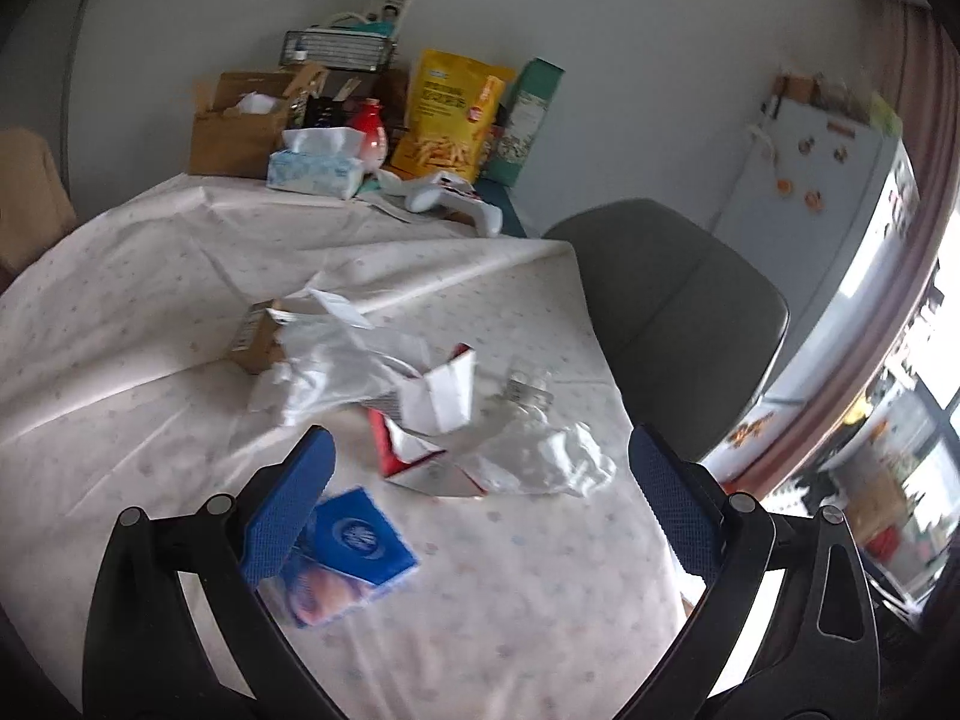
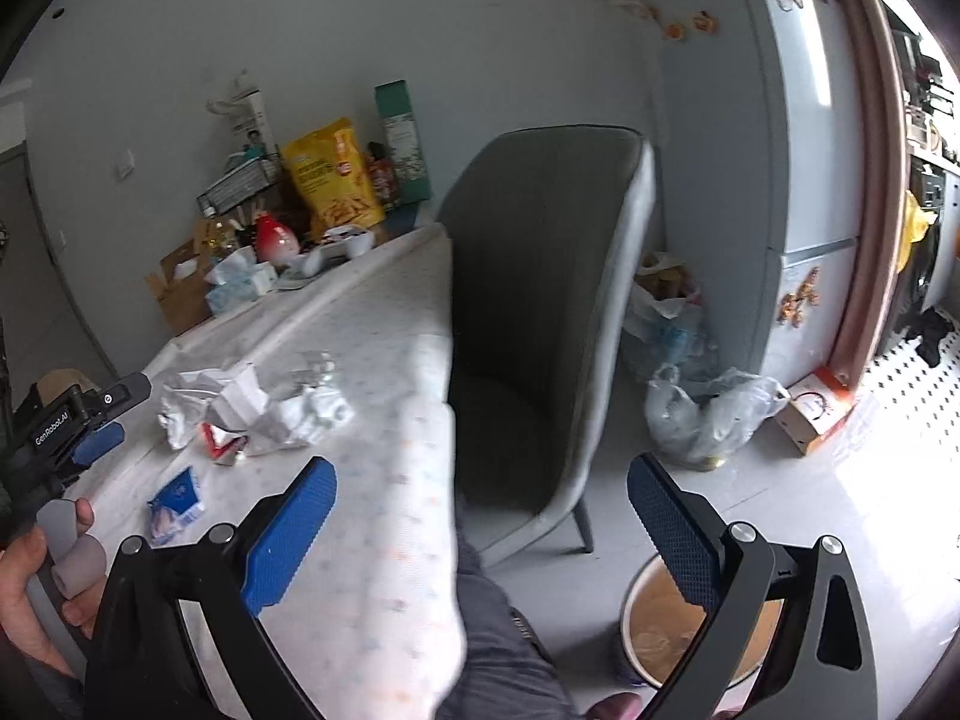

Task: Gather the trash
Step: 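Move both tools back over the table toward the remaining trash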

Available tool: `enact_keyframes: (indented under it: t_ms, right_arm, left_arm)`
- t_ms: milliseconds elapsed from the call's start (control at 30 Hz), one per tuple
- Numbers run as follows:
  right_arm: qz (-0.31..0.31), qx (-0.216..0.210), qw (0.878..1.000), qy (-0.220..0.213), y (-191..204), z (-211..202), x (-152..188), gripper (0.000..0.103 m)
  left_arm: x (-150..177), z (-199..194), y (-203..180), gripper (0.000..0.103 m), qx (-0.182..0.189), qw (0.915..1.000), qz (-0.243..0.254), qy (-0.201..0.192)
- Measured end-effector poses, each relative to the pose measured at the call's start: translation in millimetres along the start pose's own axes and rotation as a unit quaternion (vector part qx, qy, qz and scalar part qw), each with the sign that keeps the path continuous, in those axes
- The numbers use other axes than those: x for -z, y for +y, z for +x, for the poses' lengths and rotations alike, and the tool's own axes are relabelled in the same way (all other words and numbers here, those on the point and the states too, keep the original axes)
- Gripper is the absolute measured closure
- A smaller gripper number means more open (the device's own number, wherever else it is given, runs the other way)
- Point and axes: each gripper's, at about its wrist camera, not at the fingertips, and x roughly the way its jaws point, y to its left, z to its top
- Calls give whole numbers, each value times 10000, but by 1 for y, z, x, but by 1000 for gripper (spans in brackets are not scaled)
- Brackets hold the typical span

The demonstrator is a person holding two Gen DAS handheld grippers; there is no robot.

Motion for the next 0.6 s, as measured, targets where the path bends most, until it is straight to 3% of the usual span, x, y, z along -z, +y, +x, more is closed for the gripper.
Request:
enact_keyframes:
  t_ms: [333, 600]
  right_arm:
    - [-120, -489, 9987, 93, 45, 23, -9, 12]
    - [-125, -889, 9951, 418, 68, 55, -10, 23]
  left_arm:
    - [-7, -1, 61, 7, -39, 9989, -441, -152]
    - [-11, 33, 87, 23, -174, 9976, -647, 155]
